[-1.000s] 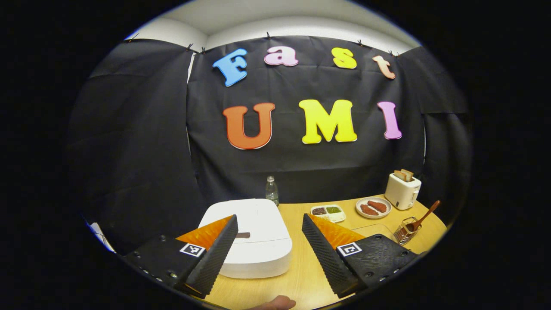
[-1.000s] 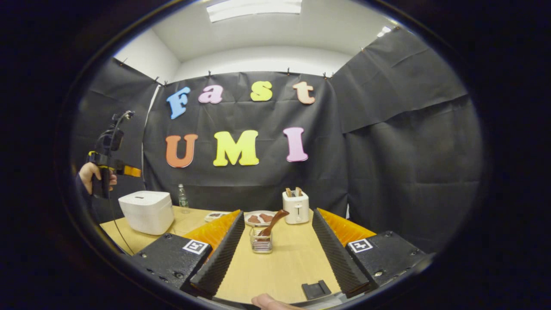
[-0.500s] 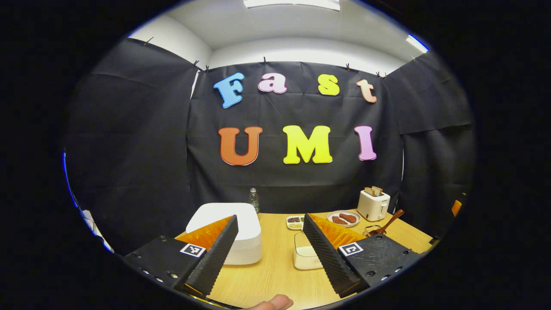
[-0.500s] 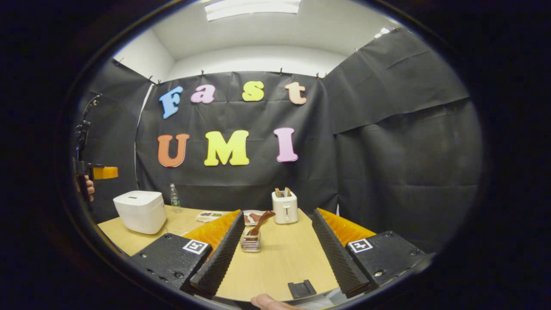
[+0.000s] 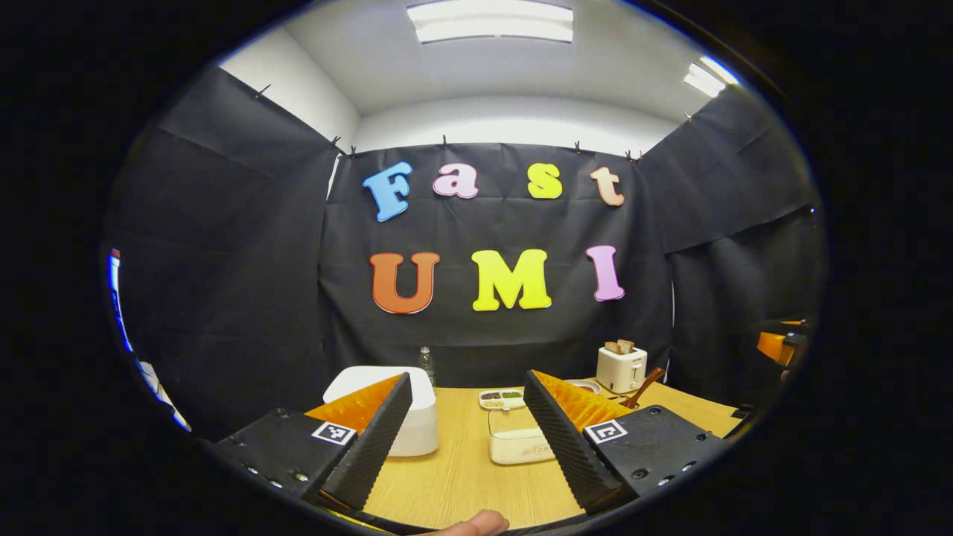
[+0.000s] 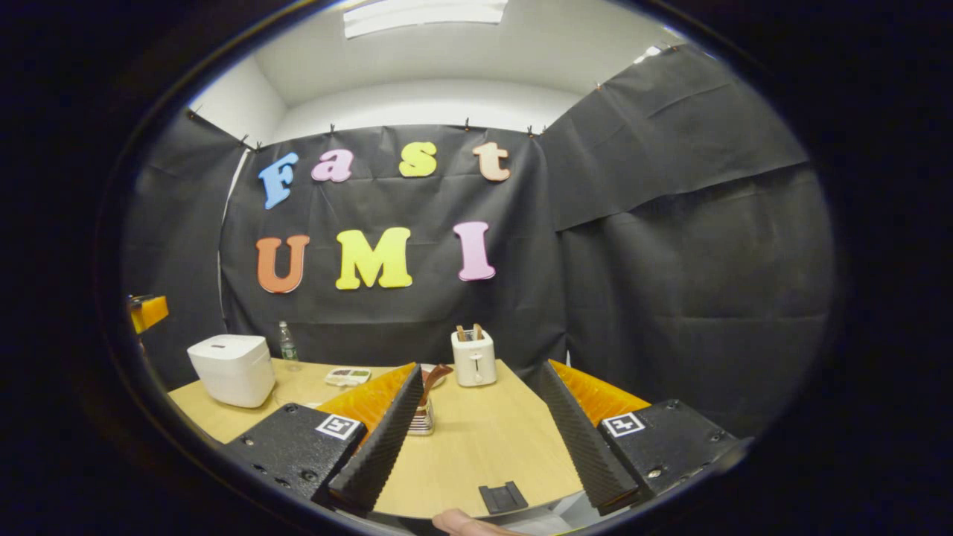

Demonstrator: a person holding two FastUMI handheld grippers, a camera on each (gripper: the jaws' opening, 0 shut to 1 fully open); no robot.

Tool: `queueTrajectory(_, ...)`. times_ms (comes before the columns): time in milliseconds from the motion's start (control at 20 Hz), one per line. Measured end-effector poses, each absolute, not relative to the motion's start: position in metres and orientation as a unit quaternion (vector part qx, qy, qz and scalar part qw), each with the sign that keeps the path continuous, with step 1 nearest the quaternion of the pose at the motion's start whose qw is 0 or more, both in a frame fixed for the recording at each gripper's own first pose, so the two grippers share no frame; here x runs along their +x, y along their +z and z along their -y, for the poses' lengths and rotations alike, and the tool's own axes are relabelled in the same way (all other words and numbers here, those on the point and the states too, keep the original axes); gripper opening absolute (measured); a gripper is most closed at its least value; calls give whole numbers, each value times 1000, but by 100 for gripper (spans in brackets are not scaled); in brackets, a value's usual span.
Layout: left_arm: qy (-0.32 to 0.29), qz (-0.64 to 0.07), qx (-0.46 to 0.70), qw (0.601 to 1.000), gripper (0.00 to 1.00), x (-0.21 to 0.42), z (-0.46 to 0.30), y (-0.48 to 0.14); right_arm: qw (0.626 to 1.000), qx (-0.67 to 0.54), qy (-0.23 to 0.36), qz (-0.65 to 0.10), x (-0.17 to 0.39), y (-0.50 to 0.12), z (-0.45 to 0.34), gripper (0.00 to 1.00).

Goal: Close the left gripper, press the button to open the rice cooker; take a wooden spoon from the chopstick holder with the right hand, scoop a spoonful of rice and pour it into the rice cooker, then put the wooden spoon back into the chopstick holder.

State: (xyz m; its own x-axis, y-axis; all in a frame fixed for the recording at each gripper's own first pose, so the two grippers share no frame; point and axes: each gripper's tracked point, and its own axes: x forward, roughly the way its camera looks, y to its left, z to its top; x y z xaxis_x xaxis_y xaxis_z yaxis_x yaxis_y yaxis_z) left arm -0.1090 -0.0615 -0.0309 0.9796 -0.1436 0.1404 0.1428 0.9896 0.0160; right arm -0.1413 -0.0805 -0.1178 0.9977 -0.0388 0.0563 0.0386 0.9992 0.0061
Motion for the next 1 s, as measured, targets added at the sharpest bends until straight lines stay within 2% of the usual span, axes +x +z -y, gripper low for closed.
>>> queueTrajectory(300, -92, 75, 17, 993, 96, -115, 82, -31, 999, -1, -28, 27, -144, -117, 87, 99)
queueTrajectory(1000, -88, 61, 19, 994, 95, -126, 75, -34, 999, -16, -24, 32, -143, -99, 78, 99)
